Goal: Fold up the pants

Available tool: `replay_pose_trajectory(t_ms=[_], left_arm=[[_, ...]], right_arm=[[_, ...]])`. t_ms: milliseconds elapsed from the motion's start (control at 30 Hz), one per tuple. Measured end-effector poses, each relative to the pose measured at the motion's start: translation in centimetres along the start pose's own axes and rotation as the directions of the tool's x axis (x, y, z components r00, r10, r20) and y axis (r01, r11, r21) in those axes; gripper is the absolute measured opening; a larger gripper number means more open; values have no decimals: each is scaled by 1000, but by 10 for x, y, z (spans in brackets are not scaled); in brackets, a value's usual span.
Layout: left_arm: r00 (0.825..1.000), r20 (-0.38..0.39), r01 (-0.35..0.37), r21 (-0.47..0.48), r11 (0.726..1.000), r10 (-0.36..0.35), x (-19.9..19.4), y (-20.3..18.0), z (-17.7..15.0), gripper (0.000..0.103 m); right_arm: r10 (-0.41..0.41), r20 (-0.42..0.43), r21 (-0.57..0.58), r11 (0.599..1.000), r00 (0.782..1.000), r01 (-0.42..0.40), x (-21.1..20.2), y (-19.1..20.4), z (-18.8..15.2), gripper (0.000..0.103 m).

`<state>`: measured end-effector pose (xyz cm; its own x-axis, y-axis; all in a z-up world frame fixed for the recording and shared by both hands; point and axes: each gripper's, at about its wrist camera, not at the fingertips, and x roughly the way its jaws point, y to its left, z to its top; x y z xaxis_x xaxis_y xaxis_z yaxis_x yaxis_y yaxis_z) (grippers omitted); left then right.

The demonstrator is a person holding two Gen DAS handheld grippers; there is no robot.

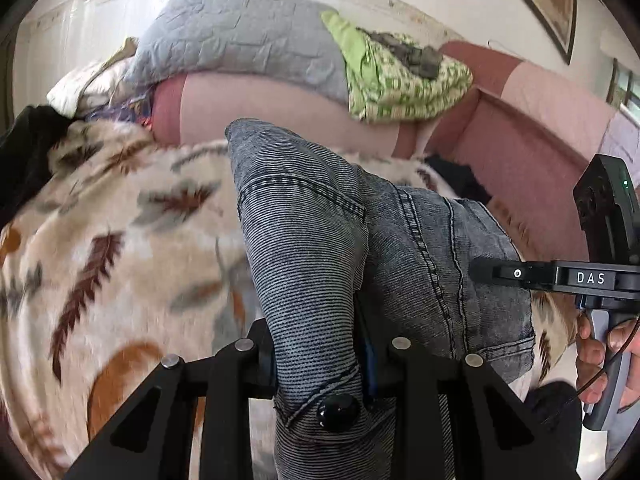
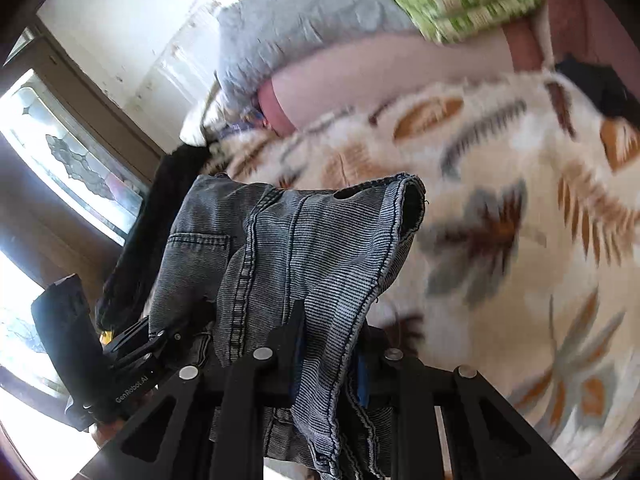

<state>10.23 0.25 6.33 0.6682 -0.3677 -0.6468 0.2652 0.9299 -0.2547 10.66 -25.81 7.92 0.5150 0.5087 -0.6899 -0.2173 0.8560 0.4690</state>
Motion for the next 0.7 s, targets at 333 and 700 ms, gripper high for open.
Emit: replay_pose_trajectory(t_ms=[333, 700], left_arm=[[996, -86, 5, -42, 999, -9, 103, 8, 15, 36], [982, -120, -153, -29, 988, 149, 90, 5, -2, 80]], right_arm=[[-99, -45, 23, 995, 994, 100, 60, -56, 43, 21], [-285, 8, -43, 958, 958, 285, 59, -61, 9, 54]])
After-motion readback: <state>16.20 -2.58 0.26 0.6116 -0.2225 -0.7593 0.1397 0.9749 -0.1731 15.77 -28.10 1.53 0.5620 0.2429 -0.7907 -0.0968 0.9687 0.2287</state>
